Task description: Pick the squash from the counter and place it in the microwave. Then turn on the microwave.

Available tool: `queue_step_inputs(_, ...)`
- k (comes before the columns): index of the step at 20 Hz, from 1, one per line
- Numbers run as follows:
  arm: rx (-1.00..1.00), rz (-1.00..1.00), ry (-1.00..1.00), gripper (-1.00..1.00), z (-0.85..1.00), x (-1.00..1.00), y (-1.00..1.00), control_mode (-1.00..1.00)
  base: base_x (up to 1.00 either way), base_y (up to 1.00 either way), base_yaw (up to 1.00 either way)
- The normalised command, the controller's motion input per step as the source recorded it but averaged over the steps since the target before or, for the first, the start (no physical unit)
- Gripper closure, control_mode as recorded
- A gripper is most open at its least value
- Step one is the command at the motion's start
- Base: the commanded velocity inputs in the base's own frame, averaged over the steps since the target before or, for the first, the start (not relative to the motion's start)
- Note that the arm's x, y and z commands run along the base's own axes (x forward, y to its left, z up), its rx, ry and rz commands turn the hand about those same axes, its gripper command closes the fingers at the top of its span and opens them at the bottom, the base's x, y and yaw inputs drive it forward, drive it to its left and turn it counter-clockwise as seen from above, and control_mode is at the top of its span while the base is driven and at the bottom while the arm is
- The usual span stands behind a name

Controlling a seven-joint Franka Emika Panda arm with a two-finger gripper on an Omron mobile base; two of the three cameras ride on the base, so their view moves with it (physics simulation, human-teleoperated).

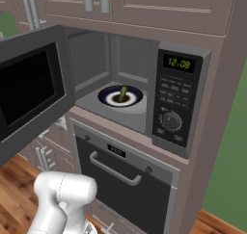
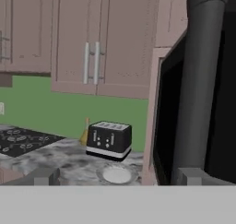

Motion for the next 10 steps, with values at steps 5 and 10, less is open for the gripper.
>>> queue_step_inputs(5,0.00,0.00,0.00,-1.00,-0.14,0.20,0.19,-1.00,0.00,0.00,0.00)
queue_step_inputs(10,0.00,0.00,0.00,-1.00,-0.02,0.21,0.04,-1.00,0.00,0.00,0.00)
